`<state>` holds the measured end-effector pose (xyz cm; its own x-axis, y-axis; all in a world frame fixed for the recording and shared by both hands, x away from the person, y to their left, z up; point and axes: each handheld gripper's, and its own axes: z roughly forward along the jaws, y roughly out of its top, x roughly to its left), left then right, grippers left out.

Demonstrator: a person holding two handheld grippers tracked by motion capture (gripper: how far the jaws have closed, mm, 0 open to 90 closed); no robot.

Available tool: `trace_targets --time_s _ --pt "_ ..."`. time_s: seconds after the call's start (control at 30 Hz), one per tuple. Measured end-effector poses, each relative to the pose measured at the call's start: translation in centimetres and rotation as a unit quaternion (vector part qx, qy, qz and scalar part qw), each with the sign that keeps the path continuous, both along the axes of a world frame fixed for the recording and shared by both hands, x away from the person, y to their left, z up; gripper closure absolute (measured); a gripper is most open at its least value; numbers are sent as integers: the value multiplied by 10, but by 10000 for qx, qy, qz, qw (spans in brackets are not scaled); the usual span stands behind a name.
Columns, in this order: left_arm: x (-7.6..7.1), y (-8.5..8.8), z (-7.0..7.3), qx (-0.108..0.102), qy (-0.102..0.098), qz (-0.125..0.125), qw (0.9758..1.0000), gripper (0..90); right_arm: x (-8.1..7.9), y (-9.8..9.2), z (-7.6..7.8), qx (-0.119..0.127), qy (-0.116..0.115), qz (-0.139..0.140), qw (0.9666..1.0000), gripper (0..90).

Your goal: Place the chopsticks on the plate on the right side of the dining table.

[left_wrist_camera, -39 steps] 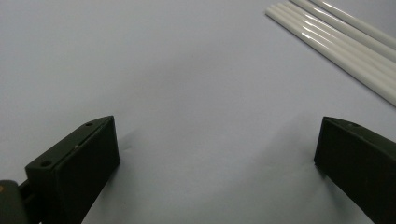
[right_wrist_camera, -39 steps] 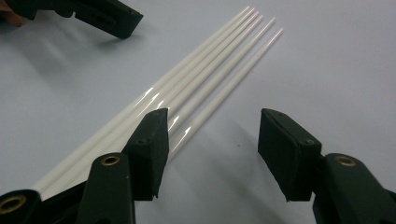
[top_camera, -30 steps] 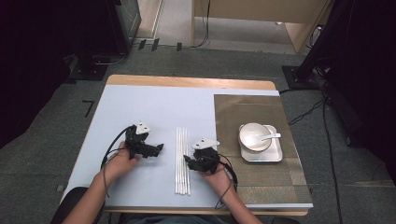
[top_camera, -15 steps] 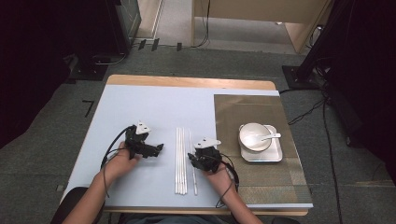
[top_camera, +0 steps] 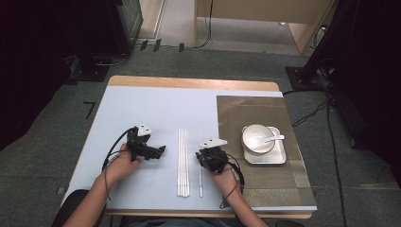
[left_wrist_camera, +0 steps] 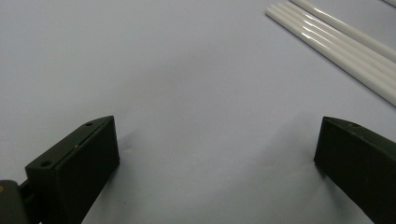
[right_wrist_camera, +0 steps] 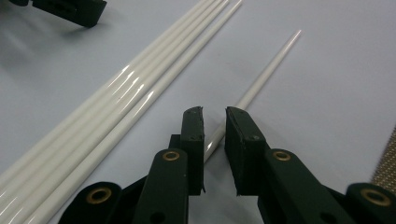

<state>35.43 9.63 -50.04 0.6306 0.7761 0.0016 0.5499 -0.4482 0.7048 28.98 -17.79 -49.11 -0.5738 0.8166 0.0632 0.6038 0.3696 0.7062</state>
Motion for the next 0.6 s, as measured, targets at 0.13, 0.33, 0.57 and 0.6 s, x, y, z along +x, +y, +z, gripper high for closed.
trace_targets --time_s 0.13,0.33,0.57,0.6 --pt "0 0 0 0 1 2 10000 0 3 -6 0 57 40 -77 9999 799" --pt "0 0 0 13 4 -8 10000 0 7 -15 2 103 78 -174 9998 821" --pt "0 0 0 3 0 1 10000 0 11 -24 1 80 67 -286 9995 822" --pt "0 0 0 4 1 0 10000 0 12 -25 1 86 83 -296 9995 822"
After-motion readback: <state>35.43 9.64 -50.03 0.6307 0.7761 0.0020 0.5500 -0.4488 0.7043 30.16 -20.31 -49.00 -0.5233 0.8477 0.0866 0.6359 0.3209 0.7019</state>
